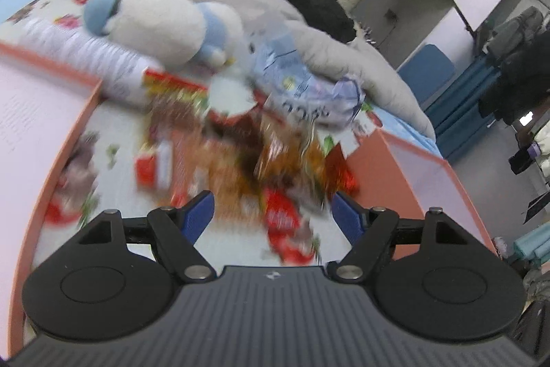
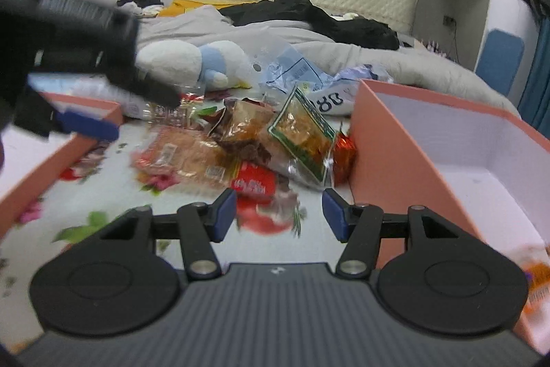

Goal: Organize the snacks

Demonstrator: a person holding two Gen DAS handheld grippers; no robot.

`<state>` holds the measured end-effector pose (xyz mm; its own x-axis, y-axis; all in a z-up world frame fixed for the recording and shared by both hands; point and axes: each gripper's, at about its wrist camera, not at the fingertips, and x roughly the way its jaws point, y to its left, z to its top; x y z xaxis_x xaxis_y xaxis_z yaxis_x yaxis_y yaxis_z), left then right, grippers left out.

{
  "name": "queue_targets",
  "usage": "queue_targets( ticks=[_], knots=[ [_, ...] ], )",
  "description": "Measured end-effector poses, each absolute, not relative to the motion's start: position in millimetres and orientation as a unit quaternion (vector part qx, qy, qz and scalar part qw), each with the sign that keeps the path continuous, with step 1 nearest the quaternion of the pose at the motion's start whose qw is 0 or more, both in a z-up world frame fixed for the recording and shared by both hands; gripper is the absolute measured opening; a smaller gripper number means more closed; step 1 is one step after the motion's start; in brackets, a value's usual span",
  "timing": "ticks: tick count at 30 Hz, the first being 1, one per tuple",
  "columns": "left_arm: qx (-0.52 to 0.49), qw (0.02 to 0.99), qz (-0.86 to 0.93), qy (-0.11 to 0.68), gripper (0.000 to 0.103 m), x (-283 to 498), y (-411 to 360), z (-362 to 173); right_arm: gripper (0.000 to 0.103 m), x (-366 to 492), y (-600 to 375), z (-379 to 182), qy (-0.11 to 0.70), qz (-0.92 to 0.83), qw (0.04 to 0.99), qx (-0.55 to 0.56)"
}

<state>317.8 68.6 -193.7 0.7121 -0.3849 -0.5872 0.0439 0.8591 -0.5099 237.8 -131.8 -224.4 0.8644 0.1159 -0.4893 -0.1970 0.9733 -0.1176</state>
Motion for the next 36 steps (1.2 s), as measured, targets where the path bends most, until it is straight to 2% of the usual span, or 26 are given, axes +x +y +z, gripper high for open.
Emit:
queue_targets(
  ticks=[5,10,16,19,21,23,25,27,36],
  knots=[
    [-0.258,0.879,-0.147,0.374,0.079,379,63,-203,0.057,285,-118,-238,0.232,0.073,0.960,-0.135],
    [-0.259,0.859,-0.162,0.410,0.076,428,49,-227,0.057,321,-116,-250,0.241,0.081,0.958,-0.131],
    [-0.281,0.831,-0.168,0.450,0.052,451,45,-254,0.056,328,-103,-257,0.246,0.093,0.950,-0.171],
    [-0.279,0.833,-0.155,0.451,0.036,452,44,-259,0.055,331,-100,-258,0.246,0.095,0.947,-0.184],
    [-0.293,0.830,-0.152,0.449,0.031,451,47,-261,0.047,333,-98,-259,0.255,0.093,0.943,-0.194],
    [-0.293,0.833,-0.153,0.442,0.028,448,47,-261,0.033,332,-98,-259,0.249,0.087,0.941,-0.211],
    [-0.303,0.832,-0.155,0.438,0.024,445,48,-261,0.029,331,-101,-256,0.247,0.087,0.943,-0.204],
    [-0.313,0.831,-0.155,0.434,0.021,440,52,-260,0.018,326,-101,-252,0.235,0.084,0.944,-0.217],
    [-0.309,0.854,-0.126,0.398,0.015,389,63,-219,0.011,287,-107,-215,0.202,0.092,0.951,-0.214]
  ],
)
